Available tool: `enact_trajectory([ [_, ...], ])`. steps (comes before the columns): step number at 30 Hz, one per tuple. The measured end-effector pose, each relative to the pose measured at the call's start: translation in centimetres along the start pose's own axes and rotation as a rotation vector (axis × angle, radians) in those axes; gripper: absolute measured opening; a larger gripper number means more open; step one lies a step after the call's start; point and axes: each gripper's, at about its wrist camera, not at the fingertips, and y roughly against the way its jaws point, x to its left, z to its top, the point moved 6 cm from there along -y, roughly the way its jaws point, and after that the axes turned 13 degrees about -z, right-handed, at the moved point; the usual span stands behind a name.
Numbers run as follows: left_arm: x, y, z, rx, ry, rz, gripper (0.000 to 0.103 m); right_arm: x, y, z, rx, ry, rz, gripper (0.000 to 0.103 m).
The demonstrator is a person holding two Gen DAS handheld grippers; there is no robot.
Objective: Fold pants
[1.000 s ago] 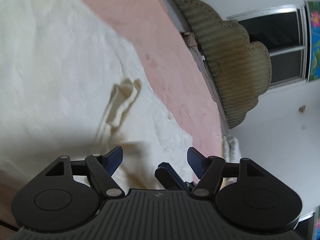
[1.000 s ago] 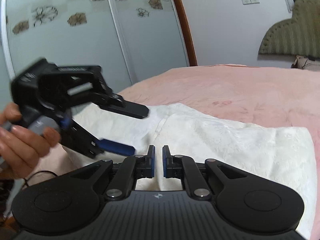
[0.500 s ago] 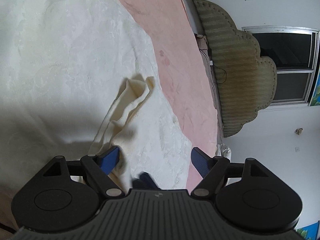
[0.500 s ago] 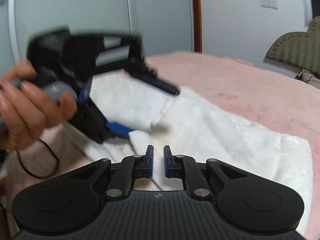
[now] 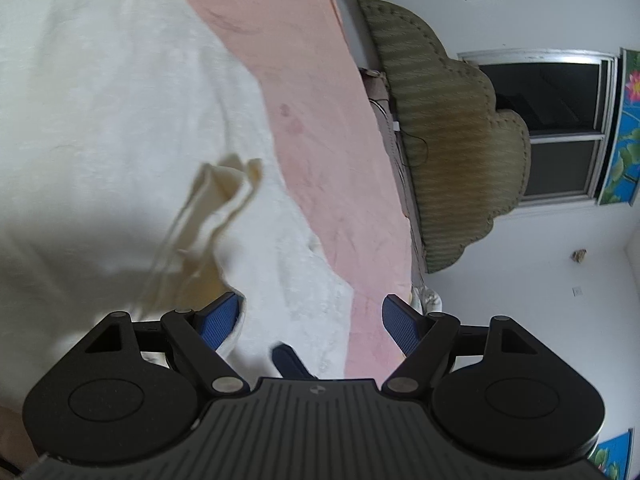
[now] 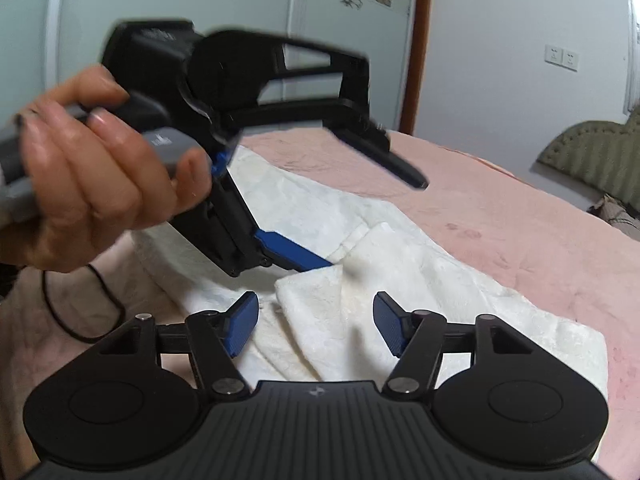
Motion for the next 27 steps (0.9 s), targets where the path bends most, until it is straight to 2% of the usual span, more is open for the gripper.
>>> enact_trajectory([
  [3, -0.7, -0.3, 0.0, 0.01, -0.017, -0.015, 0.079, 0.1, -0.8, -0.5, 0.027, 0.052, -0.044, 0.044],
  [4, -0.8, -0.4, 0.0, 0.009, -0.024, -0.016, 0.079, 0.3, -0.8, -0.7, 0.034, 0.067, -0.038, 0.035],
  [7, -1.0, -0.2, 0.2, -0.002, -0.047, -0.004, 0.079, 0.6, -0.4, -0.9, 0.018, 0.066, -0.04, 0.017],
  [9, -0.9, 0.3, 0.3, -0.015, -0.062, 0.022, 0.079, 0.1, -0.2, -0.8, -0.001, 0.029, -0.05, 0.012],
  [12, -0.7, 1.5, 0.3, -0.019, -0.079, 0.046, 0.079, -2.4, -0.1, -0.6, -0.004, -0.149, -0.001, 0.01],
  [16, 0.3, 2.5, 0.1, -0.005, -0.025, 0.029, 0.08, -4.6, 0.0, -0.9, -0.003, -0.313, 0.062, 0.01],
  [21, 1.2, 1.0, -0.6, 0.052, 0.066, 0.004, 0.084, -6.1, 0.7, -0.9, -0.017, -0.39, 0.084, 0.01],
  [23, 1.8, 0.1, -1.0, 0.064, 0.115, 0.005, 0.09, -6.5, 0.9, -1.0, -0.03, -0.405, 0.086, 0.01],
  [27, 3.2, -0.5, -1.0, 0.036, 0.189, 0.029, 0.091, -6.6, 1.1, -0.9, -0.024, -0.363, 0.174, 0.013],
])
